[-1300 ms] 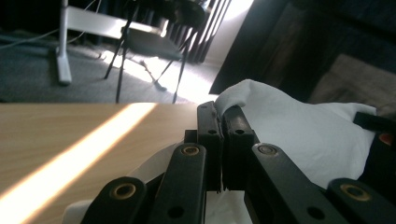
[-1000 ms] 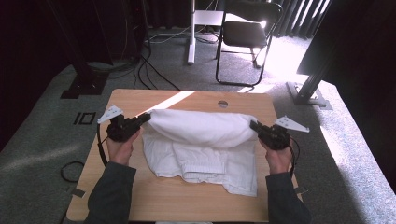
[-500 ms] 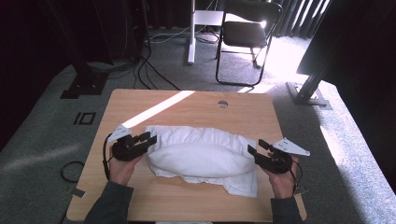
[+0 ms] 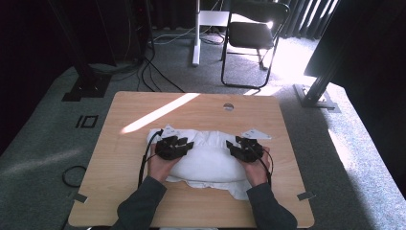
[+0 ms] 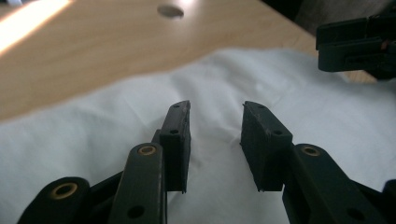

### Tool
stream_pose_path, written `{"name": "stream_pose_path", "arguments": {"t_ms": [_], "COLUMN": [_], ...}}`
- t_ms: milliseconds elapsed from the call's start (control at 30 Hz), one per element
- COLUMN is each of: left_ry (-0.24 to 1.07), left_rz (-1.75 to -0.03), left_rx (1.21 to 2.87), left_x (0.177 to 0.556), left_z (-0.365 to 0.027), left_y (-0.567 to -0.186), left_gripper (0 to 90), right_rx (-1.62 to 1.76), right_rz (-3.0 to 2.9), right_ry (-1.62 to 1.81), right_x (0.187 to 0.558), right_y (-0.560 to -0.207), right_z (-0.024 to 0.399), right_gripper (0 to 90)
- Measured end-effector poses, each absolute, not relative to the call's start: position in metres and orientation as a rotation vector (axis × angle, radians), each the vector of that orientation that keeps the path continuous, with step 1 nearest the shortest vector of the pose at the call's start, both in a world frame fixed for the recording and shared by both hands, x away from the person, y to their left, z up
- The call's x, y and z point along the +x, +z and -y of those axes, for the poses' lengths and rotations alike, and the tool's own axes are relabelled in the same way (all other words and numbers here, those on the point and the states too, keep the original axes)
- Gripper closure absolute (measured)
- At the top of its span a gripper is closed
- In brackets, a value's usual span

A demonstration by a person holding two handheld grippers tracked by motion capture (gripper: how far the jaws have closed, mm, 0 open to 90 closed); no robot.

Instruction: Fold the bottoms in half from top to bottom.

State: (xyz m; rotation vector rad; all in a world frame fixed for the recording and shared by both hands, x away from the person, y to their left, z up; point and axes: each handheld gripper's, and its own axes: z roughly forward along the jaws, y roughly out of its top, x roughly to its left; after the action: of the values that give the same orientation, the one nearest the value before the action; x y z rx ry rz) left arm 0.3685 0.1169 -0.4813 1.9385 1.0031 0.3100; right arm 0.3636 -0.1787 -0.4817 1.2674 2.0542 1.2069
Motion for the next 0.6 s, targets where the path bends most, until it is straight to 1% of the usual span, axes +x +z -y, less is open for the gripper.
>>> {"name": "stream_pose_path", "arguments": {"t_ms": [133, 233, 333, 500, 600], "left_ry": [0.285, 0.293, 0.295, 0.289, 0.337], "left_rz": [-1.040, -1.045, -1.047, -1.043, -1.047], "left_rx": [1.960, 1.972, 1.968, 1.921, 1.935], "left_x": [0.362, 0.353, 0.344, 0.328, 0.319], "left_z": [-0.123, -0.127, -0.133, -0.149, -0.158], "left_y": [-0.504, -0.517, -0.528, -0.533, -0.531], "left_gripper": [64.4, 63.5, 62.1, 59.6, 57.6], "right_rx": [1.302, 1.337, 1.346, 1.323, 1.302], "right_rz": [-2.090, -2.101, -2.106, -2.108, -2.110], "right_ry": [1.183, 1.179, 1.179, 1.169, 1.145], "right_x": [0.359, 0.349, 0.340, 0.330, 0.323], "right_y": [-0.506, -0.525, -0.536, -0.538, -0.537], "right_z": [0.178, 0.181, 0.184, 0.186, 0.189], "right_gripper": [52.6, 51.6, 50.8, 48.8, 48.2]}}
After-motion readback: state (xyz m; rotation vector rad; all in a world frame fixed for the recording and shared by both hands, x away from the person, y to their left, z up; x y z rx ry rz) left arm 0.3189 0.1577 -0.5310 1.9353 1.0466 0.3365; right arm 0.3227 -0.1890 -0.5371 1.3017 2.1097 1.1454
